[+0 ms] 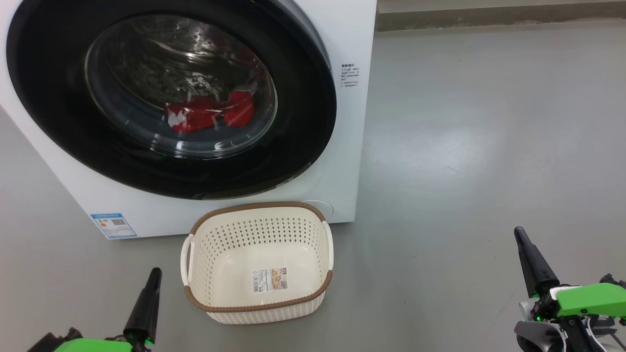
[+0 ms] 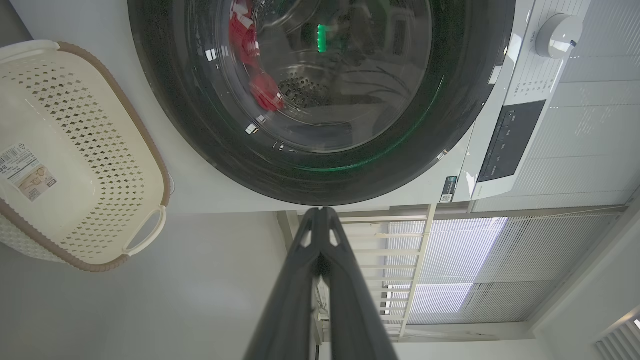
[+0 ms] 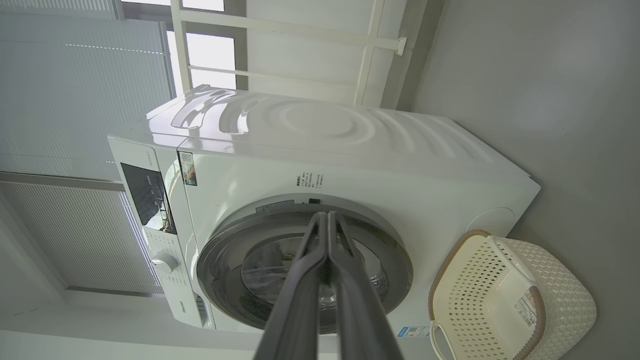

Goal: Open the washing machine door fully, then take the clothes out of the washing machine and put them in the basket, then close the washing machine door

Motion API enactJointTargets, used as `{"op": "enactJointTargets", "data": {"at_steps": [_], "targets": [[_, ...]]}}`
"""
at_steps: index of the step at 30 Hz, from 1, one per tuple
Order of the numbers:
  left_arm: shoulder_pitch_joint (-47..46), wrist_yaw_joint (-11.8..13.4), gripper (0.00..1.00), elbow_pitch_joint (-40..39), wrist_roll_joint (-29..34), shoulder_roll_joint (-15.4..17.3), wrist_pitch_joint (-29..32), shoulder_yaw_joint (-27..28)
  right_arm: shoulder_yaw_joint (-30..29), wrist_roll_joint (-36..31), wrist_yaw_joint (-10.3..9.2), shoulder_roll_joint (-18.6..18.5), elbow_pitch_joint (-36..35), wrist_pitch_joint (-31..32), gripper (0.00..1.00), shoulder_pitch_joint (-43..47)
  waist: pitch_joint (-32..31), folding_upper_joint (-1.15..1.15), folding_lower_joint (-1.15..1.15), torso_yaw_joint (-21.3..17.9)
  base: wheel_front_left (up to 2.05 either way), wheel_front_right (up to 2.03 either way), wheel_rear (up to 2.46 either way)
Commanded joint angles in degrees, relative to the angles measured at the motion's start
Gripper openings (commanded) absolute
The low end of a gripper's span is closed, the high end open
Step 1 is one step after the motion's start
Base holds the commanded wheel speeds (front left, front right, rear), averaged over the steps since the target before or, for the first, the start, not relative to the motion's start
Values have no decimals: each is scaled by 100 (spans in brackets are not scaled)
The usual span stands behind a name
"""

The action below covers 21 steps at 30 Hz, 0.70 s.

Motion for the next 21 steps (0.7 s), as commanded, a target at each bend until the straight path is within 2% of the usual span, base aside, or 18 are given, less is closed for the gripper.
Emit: {"op": "enactJointTargets", "data": {"at_steps": [1,21], "targets": [[-220,-39,0,-120,-43,49,23,204,100,0,3,-64,-150,32,0,-239,0,0,0,0,0,0,0],[-220,-39,0,-120,-43,49,23,204,100,0,3,-64,-150,32,0,-239,0,0,0,0,0,0,0]]}}
